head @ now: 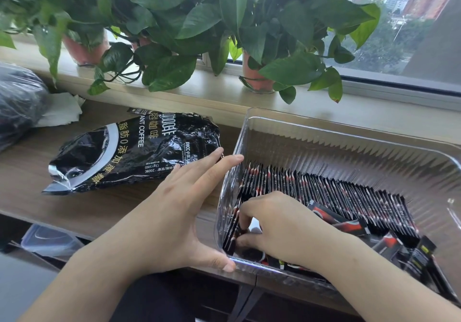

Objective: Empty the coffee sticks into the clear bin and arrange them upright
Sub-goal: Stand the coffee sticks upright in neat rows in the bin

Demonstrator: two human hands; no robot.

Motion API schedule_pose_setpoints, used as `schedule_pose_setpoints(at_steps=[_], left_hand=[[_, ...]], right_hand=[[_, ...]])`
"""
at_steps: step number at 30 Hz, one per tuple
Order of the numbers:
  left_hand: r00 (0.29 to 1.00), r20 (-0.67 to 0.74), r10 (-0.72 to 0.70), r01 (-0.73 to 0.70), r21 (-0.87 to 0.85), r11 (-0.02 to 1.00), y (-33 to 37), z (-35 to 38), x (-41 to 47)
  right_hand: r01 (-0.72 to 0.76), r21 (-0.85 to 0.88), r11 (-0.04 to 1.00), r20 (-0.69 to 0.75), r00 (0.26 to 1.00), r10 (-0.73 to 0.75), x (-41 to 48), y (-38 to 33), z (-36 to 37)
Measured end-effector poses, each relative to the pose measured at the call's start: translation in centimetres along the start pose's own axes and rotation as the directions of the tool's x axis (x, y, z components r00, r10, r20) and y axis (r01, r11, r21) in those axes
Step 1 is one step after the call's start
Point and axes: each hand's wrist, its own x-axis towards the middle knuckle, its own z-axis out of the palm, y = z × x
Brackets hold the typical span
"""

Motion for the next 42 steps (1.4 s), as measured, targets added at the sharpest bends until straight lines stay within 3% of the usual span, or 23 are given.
schedule_pose_setpoints(at_steps=[13,23,28,35,38,42], left_hand=[[1.0,-0.011,-0.023,0.023,0.056,0.998,0.1,0.0,-0.2],[0.991,-0.113,-0.069,0.058,-0.096,0.994,1.1,0.8,-0.7],[0.983,-0.144,-0.113,0.111,-0.023,0.994,2.1,0.6,-0.8],[0.976,-0.168,-0.138,0.174,0.225,0.959,3.1,0.8,-0.7],[0.976,-0.168,-0.138,0.167,0.174,0.97,2.8,0.6,-0.7],[0.969,-0.234,-0.073,0.063,-0.049,0.997,2.0,-0.7,0.3]], right_hand=[[-0.006,0.007,1.0,-0.031,0.999,0.007,-1.9,2.0,-2.2],[-0.121,0.003,0.993,0.161,0.98,0.119,-4.9,4.4,-4.6],[-0.052,-0.017,0.999,0.204,0.978,0.054,-3.4,3.3,-2.9],[-0.076,0.011,0.997,0.243,0.968,0.071,-2.1,2.0,-1.6],[-0.073,0.029,0.997,0.213,0.975,0.065,-2.1,2.0,-1.7],[-0.095,0.064,0.993,0.109,0.99,0.087,-2.6,1.8,-2.8]])
